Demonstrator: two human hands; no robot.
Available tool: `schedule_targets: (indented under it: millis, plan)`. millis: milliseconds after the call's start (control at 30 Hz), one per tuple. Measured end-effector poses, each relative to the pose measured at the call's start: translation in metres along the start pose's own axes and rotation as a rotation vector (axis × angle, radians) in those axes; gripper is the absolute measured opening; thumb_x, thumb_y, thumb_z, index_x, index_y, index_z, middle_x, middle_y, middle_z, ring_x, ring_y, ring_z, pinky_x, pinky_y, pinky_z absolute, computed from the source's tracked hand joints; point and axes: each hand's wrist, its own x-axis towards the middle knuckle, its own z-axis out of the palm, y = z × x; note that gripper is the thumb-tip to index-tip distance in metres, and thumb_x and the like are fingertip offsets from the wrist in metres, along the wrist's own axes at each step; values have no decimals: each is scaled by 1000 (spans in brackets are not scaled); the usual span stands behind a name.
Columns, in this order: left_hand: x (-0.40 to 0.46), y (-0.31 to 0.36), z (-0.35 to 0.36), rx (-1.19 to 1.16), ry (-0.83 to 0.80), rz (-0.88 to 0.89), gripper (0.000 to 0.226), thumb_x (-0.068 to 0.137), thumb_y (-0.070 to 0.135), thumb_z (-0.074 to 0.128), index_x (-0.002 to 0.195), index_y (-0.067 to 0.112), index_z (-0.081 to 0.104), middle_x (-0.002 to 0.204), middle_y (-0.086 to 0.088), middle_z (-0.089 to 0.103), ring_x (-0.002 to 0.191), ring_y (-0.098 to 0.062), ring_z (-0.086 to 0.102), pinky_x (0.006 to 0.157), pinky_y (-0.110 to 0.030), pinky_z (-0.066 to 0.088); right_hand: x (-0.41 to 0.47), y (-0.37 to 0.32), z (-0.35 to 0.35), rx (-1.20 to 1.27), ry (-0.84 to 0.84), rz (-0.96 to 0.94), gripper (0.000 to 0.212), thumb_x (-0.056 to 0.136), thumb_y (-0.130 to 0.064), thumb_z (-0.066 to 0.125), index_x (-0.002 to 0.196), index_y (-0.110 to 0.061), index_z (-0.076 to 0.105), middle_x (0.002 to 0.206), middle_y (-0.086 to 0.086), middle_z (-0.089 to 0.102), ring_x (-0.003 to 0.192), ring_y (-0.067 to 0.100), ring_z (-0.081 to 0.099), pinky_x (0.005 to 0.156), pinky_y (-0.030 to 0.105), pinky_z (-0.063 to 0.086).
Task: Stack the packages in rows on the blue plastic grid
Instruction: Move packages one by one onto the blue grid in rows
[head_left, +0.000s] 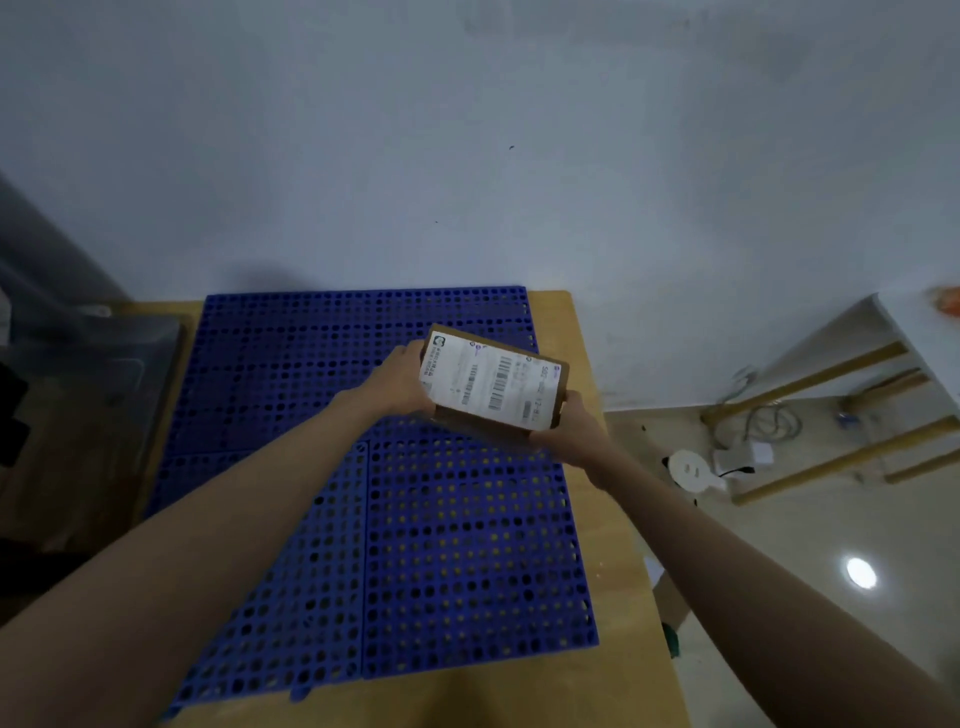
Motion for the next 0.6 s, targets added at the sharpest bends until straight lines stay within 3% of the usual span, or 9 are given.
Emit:
schedule_targets:
  millis: [67, 200, 300, 400, 467, 533, 600]
  plan:
    - [11, -4, 13, 14, -32, -12, 85, 72, 16, 83, 142, 13, 36, 134, -11, 48, 120, -30, 50, 97, -48, 47, 5, 14, 6, 36, -35, 31, 86, 69, -23, 83, 134, -16, 27, 103, -6, 52, 90, 8, 57, 55, 18, 49]
    - [23, -13, 34, 45, 12, -51, 87, 72, 16, 80, 145, 16, 32, 135, -11, 45, 117, -31, 50, 94, -51, 47, 15, 31, 7, 26, -58, 29, 92, 69, -31, 81, 141, -19, 25, 127, 5, 51, 109, 22, 59, 76, 31, 55]
    - [27, -16, 42, -14, 112, -204, 99, 72, 17, 81, 151, 18, 20, 148, -12, 30, 125, -35, 44, 95, -47, 46, 25, 35, 3, -7, -27, 41, 90, 79, -25, 79, 147, -15, 21, 130, 7, 53, 108, 19, 57, 73, 30, 54]
    - [25, -16, 50, -203, 270, -454, 101, 78, 29, 79, 151, 11, 12, 153, -15, 25, 127, -37, 45, 88, -43, 46, 34, 32, -5, -58, 122, 1, 98, 82, -11, 75, 154, -14, 10, 157, 13, 28, 139, 29, 37, 100, 40, 47]
    - [19, -13, 60, -475, 254, -576, 94, 87, 36, 69, 151, 7, 7, 149, -16, 34, 120, -35, 52, 84, -40, 52, 40, 28, -11, -91, 152, -50, 98, 83, -6, 73, 155, -15, 7, 161, 12, 19, 145, 29, 28, 111, 45, 39]
    - [12, -9, 75, -699, 168, -568, 70, 93, 32, 59, 147, 7, 23, 139, -12, 48, 101, -26, 63, 69, -34, 55, 45, 26, -13, -134, 120, -94, 97, 82, -8, 74, 155, -15, 10, 160, 10, 22, 144, 29, 30, 111, 49, 39]
    - [4, -2, 93, -701, 89, -449, 48, 92, 27, 60, 133, 10, 44, 129, -9, 58, 94, -18, 64, 72, -34, 57, 48, 24, -10, -183, 109, -129, 94, 81, -11, 76, 153, -13, 17, 153, 11, 30, 139, 29, 36, 108, 46, 42]
